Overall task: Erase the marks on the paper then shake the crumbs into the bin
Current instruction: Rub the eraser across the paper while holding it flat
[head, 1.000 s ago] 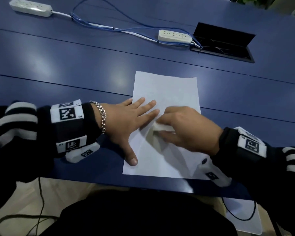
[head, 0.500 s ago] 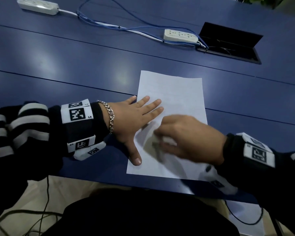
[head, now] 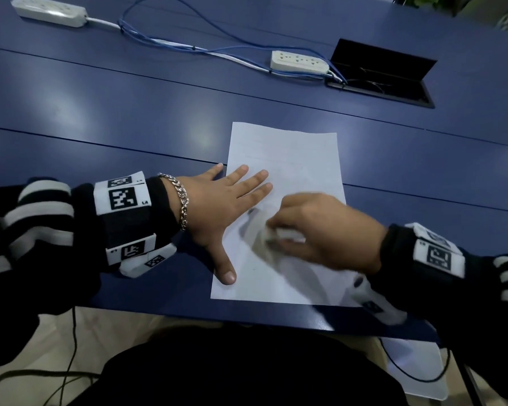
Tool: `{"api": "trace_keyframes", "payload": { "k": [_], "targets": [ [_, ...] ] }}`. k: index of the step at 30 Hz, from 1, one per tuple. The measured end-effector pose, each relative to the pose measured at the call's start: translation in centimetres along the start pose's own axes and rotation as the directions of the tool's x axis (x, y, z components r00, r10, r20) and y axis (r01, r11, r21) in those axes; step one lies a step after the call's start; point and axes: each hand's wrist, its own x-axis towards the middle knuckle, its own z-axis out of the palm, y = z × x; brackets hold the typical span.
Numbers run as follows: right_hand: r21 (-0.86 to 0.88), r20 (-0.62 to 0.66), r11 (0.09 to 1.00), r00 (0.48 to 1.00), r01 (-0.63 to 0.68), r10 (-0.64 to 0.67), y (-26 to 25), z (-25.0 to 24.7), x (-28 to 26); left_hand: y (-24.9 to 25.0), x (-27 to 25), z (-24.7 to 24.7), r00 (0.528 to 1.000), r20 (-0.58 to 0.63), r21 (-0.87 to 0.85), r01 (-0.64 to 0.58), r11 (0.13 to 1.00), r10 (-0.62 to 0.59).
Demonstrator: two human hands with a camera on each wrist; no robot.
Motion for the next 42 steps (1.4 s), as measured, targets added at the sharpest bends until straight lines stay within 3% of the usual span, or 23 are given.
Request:
{"api": "trace_keyframes", "payload": {
  "k": [2, 4, 7, 12, 19, 22, 27, 31, 33, 37, 42],
  "targets": [
    [-0.031, -0.077, 0.996, 0.993, -0.089, 0.086, 0.9, 0.1, 0.0, 0.0, 0.0, 0.1, 1.0, 0.003, -0.004, 0.001, 1.0, -0.001],
    [-0.043, -0.103, 0.999, 0.994, -0.028, 0.023, -0.5, 0.9, -0.9, 0.0, -0.1, 0.0, 1.0, 0.004, -0.014, 0.003, 1.0, -0.003],
    [0.004, 0.011, 0.998, 0.998, 0.061, -0.061, -2.2, 1.6, -2.7, 0.0, -0.2, 0.0, 1.0, 0.009, -0.018, 0.0, 1.0, 0.0],
    [0.034, -0.099, 0.989, 0.984, -0.144, 0.146, 1.4, 0.3, -3.6, -0.3, -0.4, -0.2, 1.0, -0.001, -0.061, -0.031, 0.998, 0.031],
    [0.086, -0.046, 0.97, 0.971, -0.229, 0.233, 1.3, 0.5, -4.9, -1.6, -1.1, 0.4, 0.999, -0.019, -0.054, -0.027, 0.998, 0.026],
    [0.07, -0.022, 0.98, 0.982, -0.186, 0.187, 0.9, -0.1, -3.8, -1.5, -1.2, 0.6, 1.0, -0.014, -0.052, -0.017, 0.999, 0.016],
    [0.069, 0.043, 0.998, 0.999, 0.003, -0.006, -1.9, 0.4, -0.1, -1.4, -1.1, 0.6, 1.0, -0.019, -0.044, -0.012, 0.999, 0.012],
    [-0.013, -0.06, 0.998, 0.997, -0.054, 0.053, -1.9, 0.1, 2.2, -1.5, -1.0, 0.7, 0.999, -0.034, -0.048, -0.016, 0.999, 0.015],
    [-0.014, -0.079, 1.0, 0.997, -0.02, 0.019, -2.3, 0.2, 2.0, -1.5, -1.0, 0.7, 0.999, -0.034, -0.055, -0.011, 0.998, 0.009],
    [0.041, 0.075, 0.987, 0.985, 0.154, -0.157, -3.6, 0.4, 1.1, -1.4, -0.9, 0.9, 0.999, -0.034, -0.024, -0.002, 1.0, 0.001],
    [-0.016, -0.114, 0.999, 0.993, 0.033, -0.034, -1.3, -0.4, 2.8, -1.5, -0.7, 1.0, 0.998, -0.063, -0.04, -0.008, 0.999, 0.005]
  ]
}}
